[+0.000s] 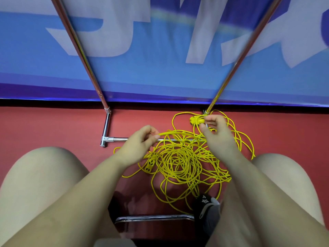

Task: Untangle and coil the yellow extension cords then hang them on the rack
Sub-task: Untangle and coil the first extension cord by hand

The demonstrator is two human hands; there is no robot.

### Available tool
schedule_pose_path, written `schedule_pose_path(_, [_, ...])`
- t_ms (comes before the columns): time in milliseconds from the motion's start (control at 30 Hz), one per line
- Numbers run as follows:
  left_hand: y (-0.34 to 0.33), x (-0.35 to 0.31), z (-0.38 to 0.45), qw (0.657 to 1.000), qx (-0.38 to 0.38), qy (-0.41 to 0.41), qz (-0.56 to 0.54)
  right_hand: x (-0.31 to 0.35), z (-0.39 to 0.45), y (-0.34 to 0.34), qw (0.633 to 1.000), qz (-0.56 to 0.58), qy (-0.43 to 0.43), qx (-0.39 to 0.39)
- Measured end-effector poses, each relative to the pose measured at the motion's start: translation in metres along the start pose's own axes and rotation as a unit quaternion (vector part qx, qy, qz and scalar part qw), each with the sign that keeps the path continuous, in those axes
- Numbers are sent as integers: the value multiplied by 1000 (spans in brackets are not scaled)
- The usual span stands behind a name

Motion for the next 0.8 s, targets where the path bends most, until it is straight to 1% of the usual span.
schedule_pose_path(100, [-6,-7,-1,999,19,-12,-44,10,-14,-33,987,-9,30,157])
schedule_pose_path(133, [-7,-7,-1,998,18,-12,-59,10,-18,-40,981,-10,28,192])
schedule_pose_path(167, [-7,-9,-2,997,19,-14,-70,10,-20,-45,978,-14,26,208])
schedule_pose_path(300, [-9,-13,-4,995,31,-22,-97,18,-20,-44,979,-36,62,193])
schedule_pose_path(367, [-10,-15,-5,994,44,-25,-95,20,-21,-46,977,-39,69,200])
schedule_pose_path(433, [-11,-17,-7,994,51,-21,-92,20,-22,-50,975,-14,62,212])
schedule_pose_path(533, [-13,-17,-7,995,51,-7,-86,19,-22,-50,978,34,47,201])
schedule_pose_path(600, [-14,-12,-7,997,61,7,-48,19,-21,-46,979,57,44,191])
schedule_pose_path(700, [-14,6,-5,993,88,53,64,23,-17,-37,978,134,24,160])
schedule_pose_path(800, [-9,16,-2,986,71,77,127,24,-12,-25,977,180,11,117])
Point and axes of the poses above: each hand's wrist, its own z-axis towards the middle knuckle, its own y-axis out of the back of the hand, x = y × z, the point moved 5 cm from there along z, towards the middle knuckle, and after that the axes turned 4 degrees about x, right-handed, at the moved point
